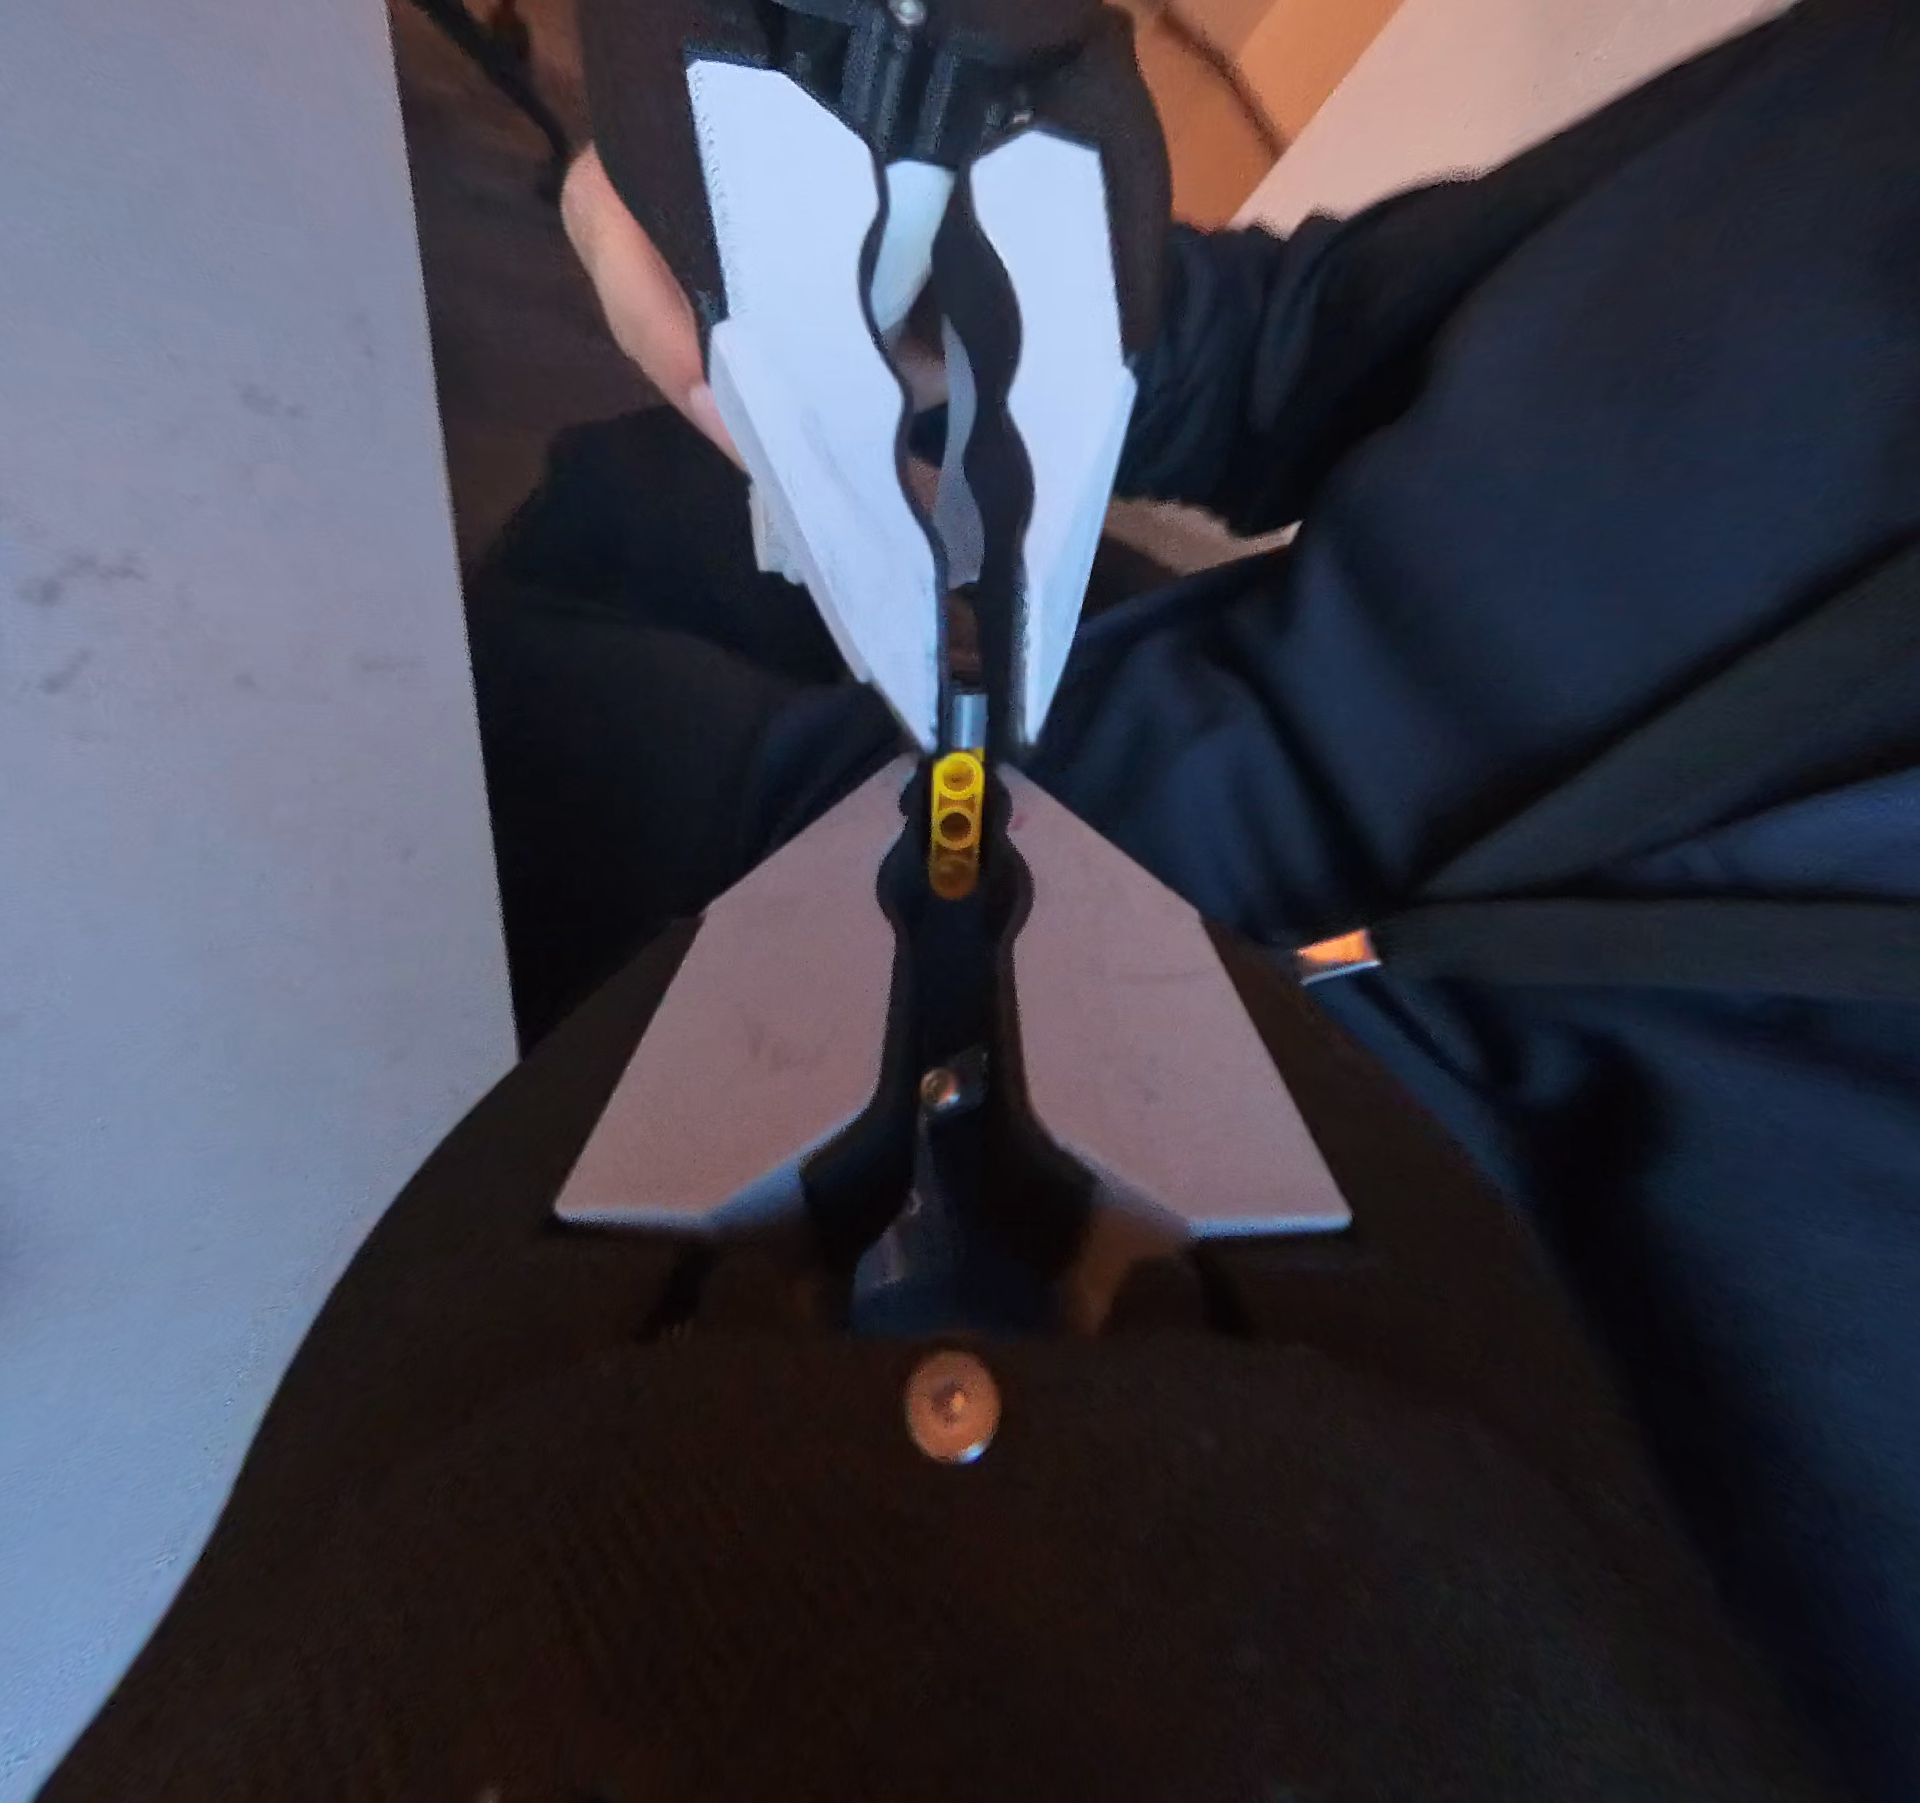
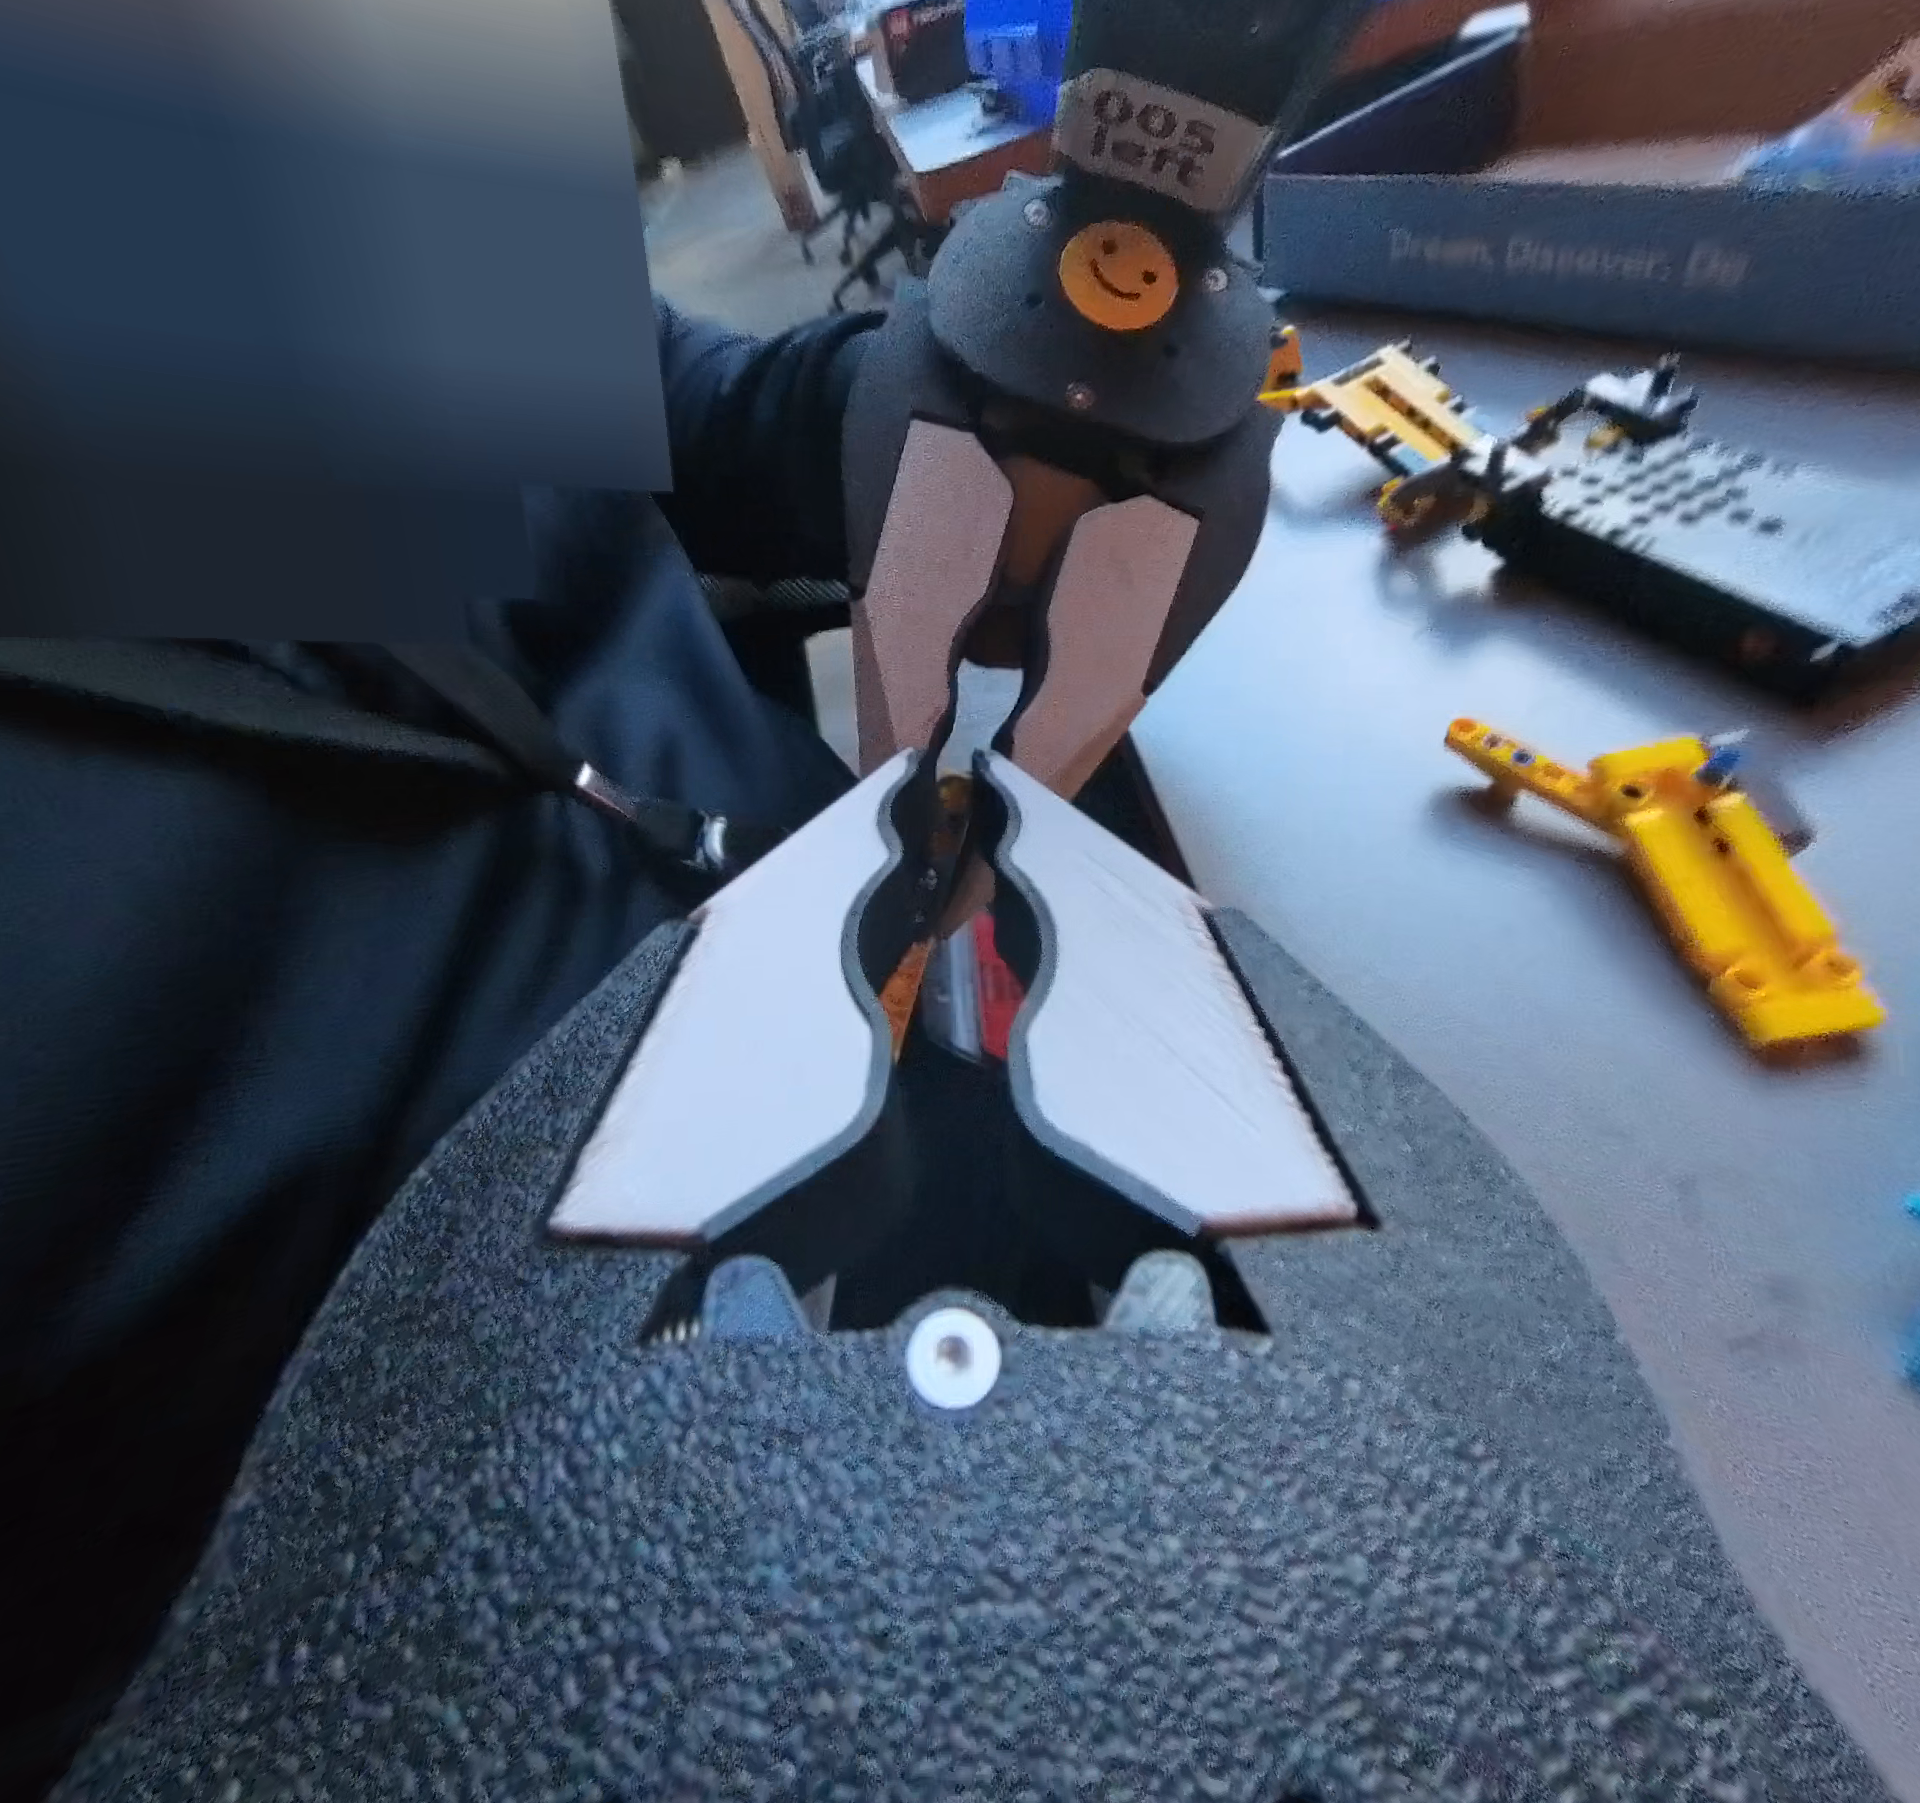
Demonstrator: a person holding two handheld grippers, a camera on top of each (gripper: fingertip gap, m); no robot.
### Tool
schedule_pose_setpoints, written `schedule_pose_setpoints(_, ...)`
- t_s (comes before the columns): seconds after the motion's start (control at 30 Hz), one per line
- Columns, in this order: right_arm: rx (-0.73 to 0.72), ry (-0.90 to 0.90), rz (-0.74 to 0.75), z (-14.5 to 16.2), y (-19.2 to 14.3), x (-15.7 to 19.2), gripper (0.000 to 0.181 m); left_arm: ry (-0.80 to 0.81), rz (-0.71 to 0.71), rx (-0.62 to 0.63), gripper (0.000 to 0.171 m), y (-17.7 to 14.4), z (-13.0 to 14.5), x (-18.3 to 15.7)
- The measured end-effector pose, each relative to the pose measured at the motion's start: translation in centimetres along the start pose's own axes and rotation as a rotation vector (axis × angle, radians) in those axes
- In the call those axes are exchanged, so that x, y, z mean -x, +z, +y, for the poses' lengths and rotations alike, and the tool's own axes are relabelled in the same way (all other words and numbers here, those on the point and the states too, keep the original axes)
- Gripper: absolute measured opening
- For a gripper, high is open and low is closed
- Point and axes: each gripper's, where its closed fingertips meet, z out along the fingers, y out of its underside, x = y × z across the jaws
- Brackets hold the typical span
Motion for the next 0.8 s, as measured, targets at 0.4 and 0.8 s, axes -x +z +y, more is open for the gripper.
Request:
schedule_pose_setpoints(0.4,0.061,-0.262,0.335,-2.5,-1.1,1.6,0.029,0.634,-0.104,-0.516,0.006,-4.0,-3.7,-3.4)
schedule_pose_setpoints(0.8,0.071,-0.467,0.347,-4.0,0.5,3.4,0.023,0.747,-0.129,-0.529,0.006,-3.9,-3.6,-4.2)
